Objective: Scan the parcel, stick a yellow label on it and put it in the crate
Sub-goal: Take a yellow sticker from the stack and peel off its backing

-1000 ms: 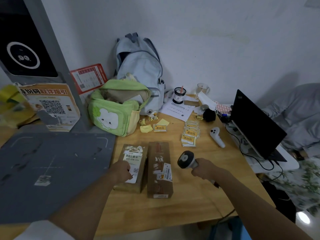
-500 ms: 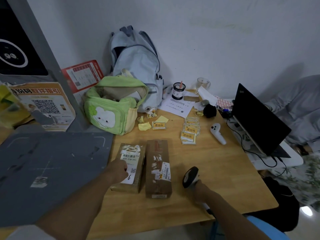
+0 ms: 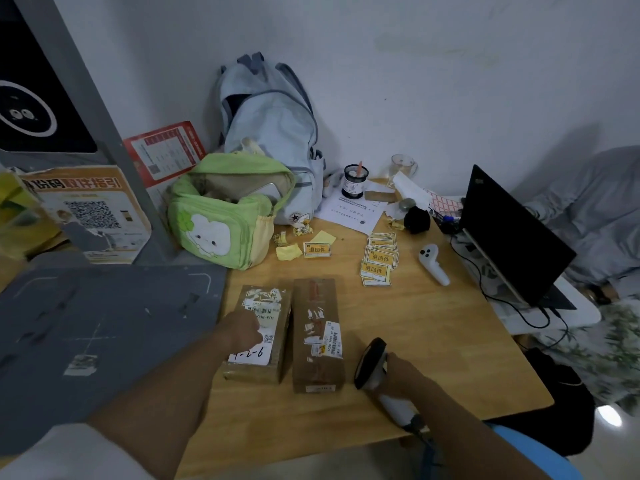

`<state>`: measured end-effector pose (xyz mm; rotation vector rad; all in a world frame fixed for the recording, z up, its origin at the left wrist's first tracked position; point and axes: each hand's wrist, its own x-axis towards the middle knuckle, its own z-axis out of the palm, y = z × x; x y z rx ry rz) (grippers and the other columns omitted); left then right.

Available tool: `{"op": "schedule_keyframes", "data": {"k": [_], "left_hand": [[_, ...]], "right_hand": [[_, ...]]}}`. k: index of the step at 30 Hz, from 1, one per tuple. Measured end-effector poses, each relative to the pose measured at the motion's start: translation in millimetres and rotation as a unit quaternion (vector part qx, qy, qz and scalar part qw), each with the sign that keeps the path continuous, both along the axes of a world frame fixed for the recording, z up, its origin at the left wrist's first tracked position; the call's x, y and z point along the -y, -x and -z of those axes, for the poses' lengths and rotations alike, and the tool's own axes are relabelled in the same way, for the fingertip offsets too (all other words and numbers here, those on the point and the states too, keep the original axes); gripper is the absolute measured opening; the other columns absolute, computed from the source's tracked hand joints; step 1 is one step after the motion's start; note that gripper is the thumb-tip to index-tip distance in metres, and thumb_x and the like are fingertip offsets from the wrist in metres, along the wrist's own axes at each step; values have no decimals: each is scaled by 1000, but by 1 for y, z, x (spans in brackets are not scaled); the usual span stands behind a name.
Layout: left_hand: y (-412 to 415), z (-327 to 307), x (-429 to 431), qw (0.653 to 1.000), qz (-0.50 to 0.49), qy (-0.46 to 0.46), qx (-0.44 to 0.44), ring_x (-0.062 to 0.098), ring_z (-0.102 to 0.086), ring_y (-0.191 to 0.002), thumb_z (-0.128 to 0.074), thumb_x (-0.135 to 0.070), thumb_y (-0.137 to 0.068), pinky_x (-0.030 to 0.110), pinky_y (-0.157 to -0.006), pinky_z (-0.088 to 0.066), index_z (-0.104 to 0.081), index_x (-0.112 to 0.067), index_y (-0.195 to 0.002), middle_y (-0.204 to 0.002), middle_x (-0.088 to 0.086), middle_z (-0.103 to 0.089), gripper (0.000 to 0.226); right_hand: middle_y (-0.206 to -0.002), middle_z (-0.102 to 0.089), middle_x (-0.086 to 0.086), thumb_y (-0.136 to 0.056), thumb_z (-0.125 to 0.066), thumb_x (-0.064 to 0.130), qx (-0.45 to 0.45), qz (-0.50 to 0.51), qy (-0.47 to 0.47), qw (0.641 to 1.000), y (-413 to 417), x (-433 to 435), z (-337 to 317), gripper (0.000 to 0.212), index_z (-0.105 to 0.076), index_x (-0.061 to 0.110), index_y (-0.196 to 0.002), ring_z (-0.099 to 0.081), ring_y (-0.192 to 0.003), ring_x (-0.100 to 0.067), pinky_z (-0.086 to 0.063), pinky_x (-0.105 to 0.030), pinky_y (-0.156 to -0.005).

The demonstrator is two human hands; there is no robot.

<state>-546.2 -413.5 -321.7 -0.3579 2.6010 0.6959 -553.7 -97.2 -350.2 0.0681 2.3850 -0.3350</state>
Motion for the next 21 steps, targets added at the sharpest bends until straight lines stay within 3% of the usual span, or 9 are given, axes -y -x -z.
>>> {"op": "schedule_keyframes", "data": {"k": [2, 4, 7, 10, 13, 17, 21], "left_hand": [[3, -10, 0, 998, -30, -30, -52, 27, -60, -108, -63, -7, -80, 32, -86, -51, -65, -7, -109, -117, 10, -61, 29], [8, -24, 0, 992, -44, -59, -106, 26, -63, -100, -65, -3, -76, 28, -76, -52, -66, -11, -97, -109, 9, -65, 23], [25, -50, -2, 985, -17, -76, -153, 26, -66, -89, -69, -4, -74, 32, -77, -54, -65, -16, -81, -91, 7, -69, 15], [43, -81, -6, 973, -3, -89, -211, 21, -61, -81, -64, -6, -80, 26, -70, -45, -70, -6, -90, -82, 4, -64, 11], [59, -107, -10, 964, 0, -95, -247, 23, -60, -83, -61, -8, -84, 28, -72, -44, -71, -2, -92, -84, 8, -66, 14], [76, -126, -14, 963, 20, -113, -244, 27, -60, -82, -60, -5, -83, 36, -75, -48, -71, 1, -91, -84, 14, -65, 15], [93, -133, -21, 964, 21, -144, -223, 25, -59, -82, -60, 0, -80, 37, -79, -50, -72, 2, -92, -84, 13, -63, 16]], "right_hand": [[-134, -53, -15, -90, -59, 28, -22, -3, 16, 1000, 5, 0, -14, 53, -46, 2, -133, -54, -119, -27, -45, -32, -95], [-123, -61, -12, -89, -61, 29, -85, 47, 75, 992, 16, 2, -33, 43, -56, 7, -125, -61, -101, -22, -50, -32, -84], [-94, -69, -9, -91, -58, 20, -209, 206, 246, 924, 38, 6, -73, 25, -67, 6, -110, -63, -78, -21, -51, -31, -69], [-74, -64, -2, -92, -57, 19, -303, 255, 304, 867, 58, 10, -120, 19, -69, 6, -98, -62, -71, -22, -52, -36, -65], [-74, -64, -2, -91, -58, 20, -329, 251, 322, 851, 71, 11, -153, 13, -67, 12, -89, -60, -68, -18, -48, -29, -61], [-71, -63, -5, -90, -59, 12, -336, 260, 352, 834, 83, 10, -175, 14, -69, 3, -94, -57, -66, -19, -51, -34, -66], [-70, -63, -3, -89, -58, 9, -335, 254, 337, 842, 91, 9, -182, 10, -68, 8, -89, -56, -60, -14, -45, -19, -50]]}}
